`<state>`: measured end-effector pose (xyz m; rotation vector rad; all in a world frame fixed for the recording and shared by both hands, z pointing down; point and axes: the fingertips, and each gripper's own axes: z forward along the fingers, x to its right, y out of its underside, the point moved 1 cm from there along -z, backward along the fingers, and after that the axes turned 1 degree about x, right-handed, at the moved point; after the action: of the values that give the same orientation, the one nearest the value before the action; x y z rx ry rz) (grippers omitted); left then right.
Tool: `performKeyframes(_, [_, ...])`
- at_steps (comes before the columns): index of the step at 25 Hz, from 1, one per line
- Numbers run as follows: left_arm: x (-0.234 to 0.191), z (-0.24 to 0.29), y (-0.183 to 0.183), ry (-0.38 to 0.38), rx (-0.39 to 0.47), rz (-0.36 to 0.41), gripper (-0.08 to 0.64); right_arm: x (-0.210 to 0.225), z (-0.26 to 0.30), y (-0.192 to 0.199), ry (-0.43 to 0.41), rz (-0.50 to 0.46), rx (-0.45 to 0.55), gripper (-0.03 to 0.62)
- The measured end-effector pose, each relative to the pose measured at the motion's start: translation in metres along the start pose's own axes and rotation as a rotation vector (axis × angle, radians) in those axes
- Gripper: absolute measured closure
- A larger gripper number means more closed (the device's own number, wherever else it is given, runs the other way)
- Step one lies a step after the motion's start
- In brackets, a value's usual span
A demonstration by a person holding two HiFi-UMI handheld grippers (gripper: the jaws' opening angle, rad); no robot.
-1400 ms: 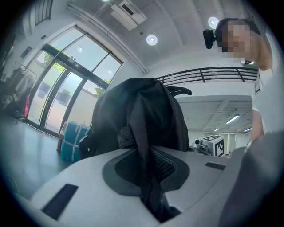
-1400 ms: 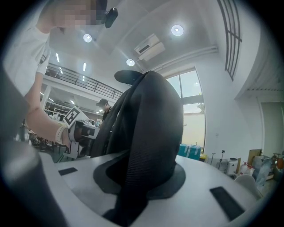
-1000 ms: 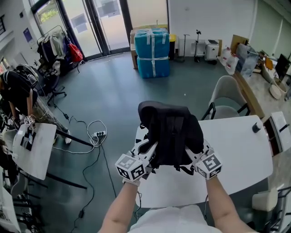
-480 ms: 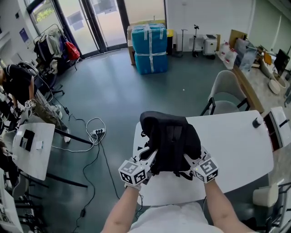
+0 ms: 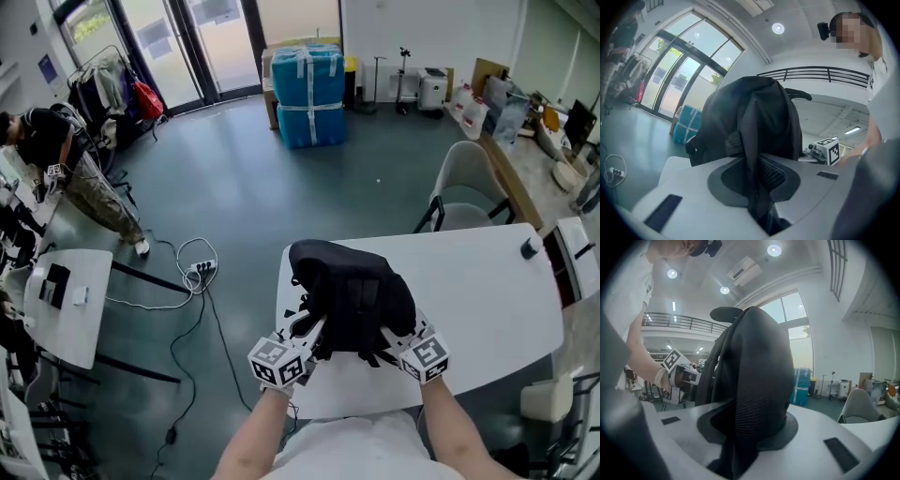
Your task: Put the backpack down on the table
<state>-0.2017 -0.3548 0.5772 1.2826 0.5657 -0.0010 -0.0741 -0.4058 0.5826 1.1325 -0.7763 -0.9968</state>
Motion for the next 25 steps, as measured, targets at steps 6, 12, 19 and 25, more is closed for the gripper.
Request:
performKeyframes(6, [0.001,-0.008,0.01,-0.011,-0.007,0.009,0.494,-0.009,-0.004,0.007,0.012,-0.002,-0.003,0.465])
performKeyframes(12, [0.005,-0.012,0.015,-0.013,-0.008,0.013,0.489,-0.014,-0.008,0.013,0.016,0.012,-0.003,0.459])
performKeyframes(19, [0.007,-0.014,0.021,-0.026,-0.009,0.015,0.486,-0.016,-0.013,0.018,0.017,0.019,-0.006,0.453])
performKeyframes(25, [0.01,-0.016,0.022,-0.04,-0.003,0.01,0.483,-0.018,-0.015,0.018,0.017,0.024,-0.01,0.44])
